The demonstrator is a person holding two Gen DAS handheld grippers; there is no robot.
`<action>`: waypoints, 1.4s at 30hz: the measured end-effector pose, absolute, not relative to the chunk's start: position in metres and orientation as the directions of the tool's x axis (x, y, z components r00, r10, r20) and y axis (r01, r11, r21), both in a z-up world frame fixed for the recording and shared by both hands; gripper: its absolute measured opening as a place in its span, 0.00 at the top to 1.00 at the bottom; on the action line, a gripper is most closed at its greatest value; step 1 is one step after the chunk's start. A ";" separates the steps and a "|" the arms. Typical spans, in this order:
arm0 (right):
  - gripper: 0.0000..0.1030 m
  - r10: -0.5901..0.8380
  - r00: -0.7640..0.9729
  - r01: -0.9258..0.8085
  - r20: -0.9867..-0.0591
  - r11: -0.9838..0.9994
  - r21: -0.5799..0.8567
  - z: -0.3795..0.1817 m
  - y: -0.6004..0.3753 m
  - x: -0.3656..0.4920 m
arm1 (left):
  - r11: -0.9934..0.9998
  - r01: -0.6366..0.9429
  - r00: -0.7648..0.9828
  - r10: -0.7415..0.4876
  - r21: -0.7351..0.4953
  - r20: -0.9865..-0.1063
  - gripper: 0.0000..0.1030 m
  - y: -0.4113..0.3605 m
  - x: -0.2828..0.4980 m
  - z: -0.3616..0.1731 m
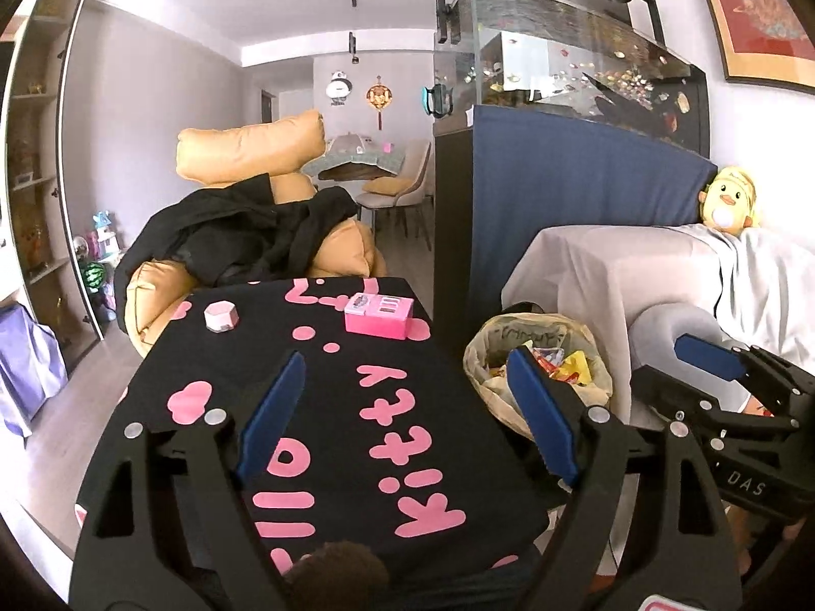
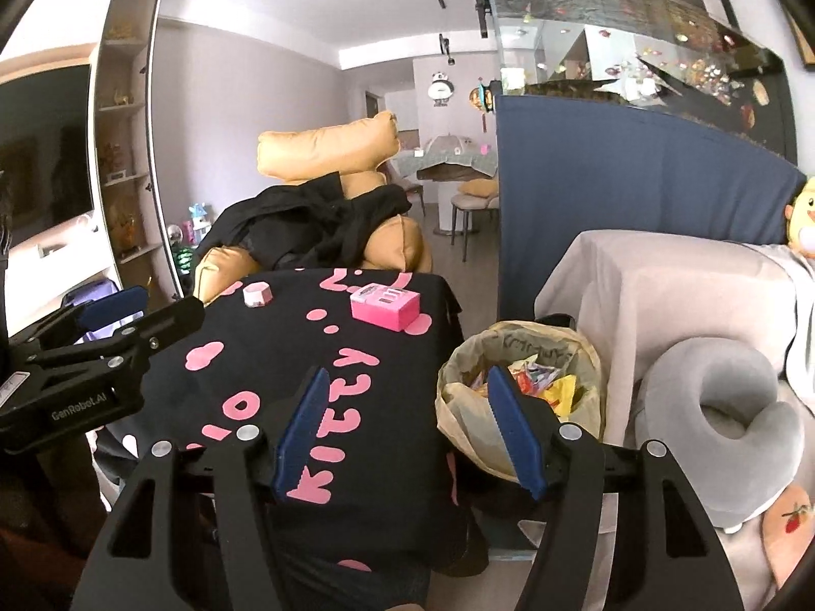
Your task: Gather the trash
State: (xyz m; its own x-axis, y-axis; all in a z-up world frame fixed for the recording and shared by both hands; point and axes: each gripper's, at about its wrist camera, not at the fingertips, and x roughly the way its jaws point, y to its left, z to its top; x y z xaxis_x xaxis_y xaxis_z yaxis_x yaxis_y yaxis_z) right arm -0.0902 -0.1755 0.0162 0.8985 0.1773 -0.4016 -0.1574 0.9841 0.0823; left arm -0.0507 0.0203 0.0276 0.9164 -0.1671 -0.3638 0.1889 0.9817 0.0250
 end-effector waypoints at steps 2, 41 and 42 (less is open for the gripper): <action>0.41 0.180 0.898 -0.159 -0.401 0.984 0.086 0.017 -0.176 -0.091 | 0.983 0.184 0.919 -0.163 0.024 -0.358 0.25 0.021 -0.053 0.029; 0.41 0.185 0.897 -0.156 -0.402 0.982 0.104 0.013 -0.178 -0.090 | 0.982 0.188 0.915 -0.168 0.019 -0.368 0.25 0.022 -0.056 0.027; 0.41 0.186 0.897 -0.157 -0.402 0.982 0.104 0.013 -0.179 -0.090 | 0.982 0.188 0.915 -0.168 0.019 -0.367 0.25 0.022 -0.056 0.027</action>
